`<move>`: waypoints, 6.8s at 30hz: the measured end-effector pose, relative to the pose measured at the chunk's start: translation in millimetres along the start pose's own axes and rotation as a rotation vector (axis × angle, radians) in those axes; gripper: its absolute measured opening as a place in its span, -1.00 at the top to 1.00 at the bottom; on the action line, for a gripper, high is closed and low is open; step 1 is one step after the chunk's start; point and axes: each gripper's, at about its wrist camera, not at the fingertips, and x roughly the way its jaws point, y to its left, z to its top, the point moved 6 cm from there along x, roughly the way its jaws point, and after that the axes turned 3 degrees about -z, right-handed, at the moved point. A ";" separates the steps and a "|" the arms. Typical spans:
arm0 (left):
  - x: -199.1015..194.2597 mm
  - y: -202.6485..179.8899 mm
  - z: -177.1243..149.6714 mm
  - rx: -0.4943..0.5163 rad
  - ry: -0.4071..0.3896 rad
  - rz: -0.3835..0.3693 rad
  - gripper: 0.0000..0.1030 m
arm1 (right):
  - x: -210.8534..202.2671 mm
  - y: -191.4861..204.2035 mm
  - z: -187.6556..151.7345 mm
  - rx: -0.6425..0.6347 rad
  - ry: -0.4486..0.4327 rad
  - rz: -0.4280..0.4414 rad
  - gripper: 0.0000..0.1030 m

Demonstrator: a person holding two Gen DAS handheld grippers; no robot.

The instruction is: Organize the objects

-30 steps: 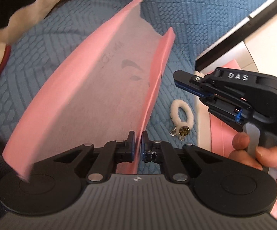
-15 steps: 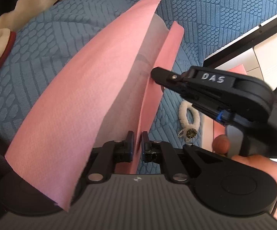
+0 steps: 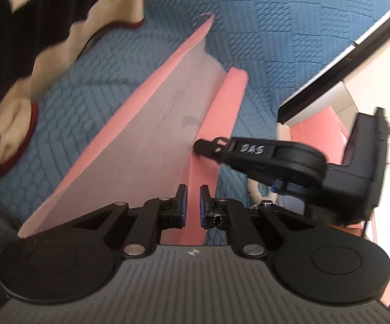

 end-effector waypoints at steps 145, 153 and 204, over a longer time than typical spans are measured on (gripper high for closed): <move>45.0 -37.3 -16.3 0.305 0.165 0.056 0.82 | -14.3 -26.1 -4.0 0.124 0.013 0.047 0.66; 49.0 -24.5 -13.9 0.243 0.173 0.071 0.82 | -11.8 -32.6 7.7 0.145 -0.025 0.017 0.66; 47.7 -3.0 -1.7 0.077 0.176 0.038 0.82 | -0.3 -25.8 9.8 0.167 0.076 0.122 0.48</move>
